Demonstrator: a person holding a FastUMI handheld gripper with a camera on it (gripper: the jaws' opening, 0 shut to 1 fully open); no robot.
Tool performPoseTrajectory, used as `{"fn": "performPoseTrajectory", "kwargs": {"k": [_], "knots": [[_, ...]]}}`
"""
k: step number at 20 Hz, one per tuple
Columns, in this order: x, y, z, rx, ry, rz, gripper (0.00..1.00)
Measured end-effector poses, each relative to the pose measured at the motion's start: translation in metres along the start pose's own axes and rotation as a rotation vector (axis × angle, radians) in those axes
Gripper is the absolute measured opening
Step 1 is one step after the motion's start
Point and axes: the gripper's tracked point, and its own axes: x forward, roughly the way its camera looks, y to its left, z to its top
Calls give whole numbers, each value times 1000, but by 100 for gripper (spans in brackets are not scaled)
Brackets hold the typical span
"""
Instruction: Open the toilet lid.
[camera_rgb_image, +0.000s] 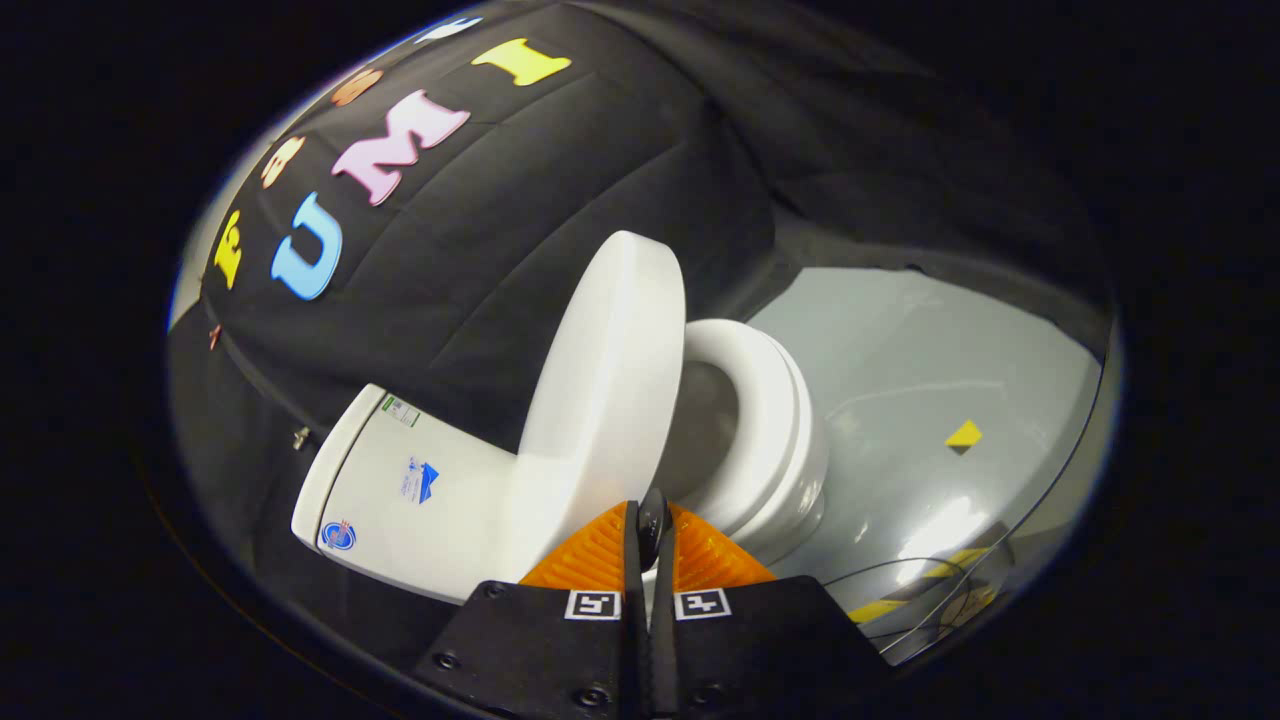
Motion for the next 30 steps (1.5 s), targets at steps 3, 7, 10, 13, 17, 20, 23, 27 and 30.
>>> {"fn": "performPoseTrajectory", "kwargs": {"k": [3, 7, 10, 13, 17, 20, 23, 27, 30], "knots": [[-18, 45, 16, -139, -44, 9, 5], [-33, 92, 21, -234, -89, 3, 5], [-40, 124, 17, -299, -110, 16, 5], [-45, 163, 12, -382, -131, 44, 5], [-50, 216, -3, -456, -169, 113, 5], [-49, 246, -17, -497, -175, 141, 5], [-47, 271, -30, -514, -178, 177, 5], [-42, 298, -43, -549, -177, 213, 5], [-40, 310, -55, -561, -177, 227, 5]]}}
